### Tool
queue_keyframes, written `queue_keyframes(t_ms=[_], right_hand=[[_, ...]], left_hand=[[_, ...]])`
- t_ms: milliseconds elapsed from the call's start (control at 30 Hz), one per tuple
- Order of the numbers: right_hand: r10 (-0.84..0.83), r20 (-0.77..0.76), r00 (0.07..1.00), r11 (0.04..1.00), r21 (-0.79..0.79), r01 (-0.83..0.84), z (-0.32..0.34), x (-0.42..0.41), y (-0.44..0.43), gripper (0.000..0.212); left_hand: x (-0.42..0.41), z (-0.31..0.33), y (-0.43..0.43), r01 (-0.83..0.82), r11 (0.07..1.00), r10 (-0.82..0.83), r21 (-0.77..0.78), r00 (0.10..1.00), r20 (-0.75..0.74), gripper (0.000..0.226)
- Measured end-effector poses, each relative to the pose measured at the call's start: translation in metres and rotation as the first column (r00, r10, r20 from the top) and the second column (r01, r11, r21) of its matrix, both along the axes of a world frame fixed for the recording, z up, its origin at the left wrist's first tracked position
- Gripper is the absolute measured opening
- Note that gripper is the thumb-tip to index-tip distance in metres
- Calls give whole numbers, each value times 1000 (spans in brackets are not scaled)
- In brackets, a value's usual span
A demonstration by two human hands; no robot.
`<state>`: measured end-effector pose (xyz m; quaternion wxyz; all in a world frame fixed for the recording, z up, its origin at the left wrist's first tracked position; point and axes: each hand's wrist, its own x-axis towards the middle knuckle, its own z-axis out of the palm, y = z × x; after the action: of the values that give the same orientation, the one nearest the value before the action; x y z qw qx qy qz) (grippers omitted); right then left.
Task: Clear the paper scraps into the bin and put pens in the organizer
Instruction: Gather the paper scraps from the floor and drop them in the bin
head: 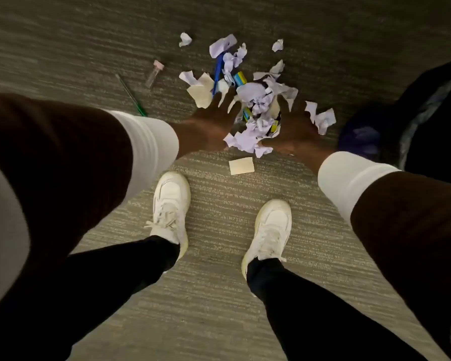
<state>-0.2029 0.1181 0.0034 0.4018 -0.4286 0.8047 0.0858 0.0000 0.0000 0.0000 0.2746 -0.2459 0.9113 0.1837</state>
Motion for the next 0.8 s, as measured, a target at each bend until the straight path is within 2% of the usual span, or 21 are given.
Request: queue_keyframes(t_ms=[133, 267, 333, 433, 500, 667, 800], right_hand=[[41, -31, 999, 994, -100, -44, -28, 1, 0, 132], [168, -88, 982, 965, -187, -181, -54, 2, -6, 129], [215, -113, 970, 954, -187, -233, -63, 5, -9, 118], [264, -155, 952, 937, -192, -291, -74, 12, -12, 81], [302, -142, 943, 927, -187, -325, -78, 15, -11, 64], [119, -75, 990, 936, -325, -137, -50, 15, -4, 30], [-17, 15, 1000, 927, -374, 21, 5, 17, 11, 36]], left_hand=[[-13, -31, -7, -18, 999, 17, 31, 1000, 25, 133], [-24, -55, -7, -80, 997, 79, 24, 996, 28, 121], [-29, -62, -1, -96, 995, 95, 20, 994, 55, 104], [-34, -65, 8, -160, 986, 161, -45, 986, 37, 54], [-35, -66, 12, -188, 980, 190, -61, 981, 30, 43], [-33, -41, 12, -216, 975, 217, -46, 976, 33, 35], [-28, 1, 18, -257, 965, 254, -57, 966, -45, 38]])
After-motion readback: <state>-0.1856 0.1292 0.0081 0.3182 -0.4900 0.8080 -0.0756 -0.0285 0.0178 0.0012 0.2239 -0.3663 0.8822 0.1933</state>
